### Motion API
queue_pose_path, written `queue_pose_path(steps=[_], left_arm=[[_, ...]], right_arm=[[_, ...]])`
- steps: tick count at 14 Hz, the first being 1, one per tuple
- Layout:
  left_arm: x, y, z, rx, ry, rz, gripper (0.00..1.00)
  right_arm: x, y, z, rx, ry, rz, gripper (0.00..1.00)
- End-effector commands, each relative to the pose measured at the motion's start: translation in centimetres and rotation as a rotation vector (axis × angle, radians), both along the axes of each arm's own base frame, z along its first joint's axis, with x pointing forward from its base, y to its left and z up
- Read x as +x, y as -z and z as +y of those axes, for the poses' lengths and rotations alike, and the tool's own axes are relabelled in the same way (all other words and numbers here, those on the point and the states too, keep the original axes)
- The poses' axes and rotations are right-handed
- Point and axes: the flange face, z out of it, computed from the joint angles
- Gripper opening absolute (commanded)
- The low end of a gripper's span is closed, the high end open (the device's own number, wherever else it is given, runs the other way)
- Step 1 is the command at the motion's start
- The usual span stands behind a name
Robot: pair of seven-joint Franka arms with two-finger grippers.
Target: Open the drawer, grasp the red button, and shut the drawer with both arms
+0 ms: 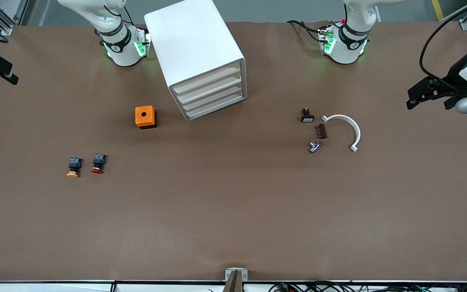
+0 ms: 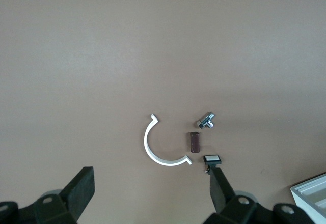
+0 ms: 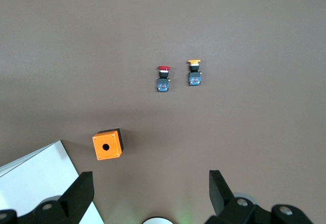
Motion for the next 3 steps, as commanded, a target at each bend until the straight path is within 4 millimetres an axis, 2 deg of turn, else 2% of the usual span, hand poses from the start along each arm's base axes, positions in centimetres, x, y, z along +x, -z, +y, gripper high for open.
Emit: queue_pose_path(steps=[1, 3], left_arm=[[0.08, -0.54, 0.14, 0.007, -0.007, 0.001, 1.0], [0.08, -0.54, 0.14, 0.007, -0.007, 0.001, 1.0]], right_arm=[[-0.35, -0.01, 0.44, 0.016, 0.001, 0.003, 1.0], [-0.39, 0.02, 0.38, 0.019, 0.002, 0.006, 1.0]])
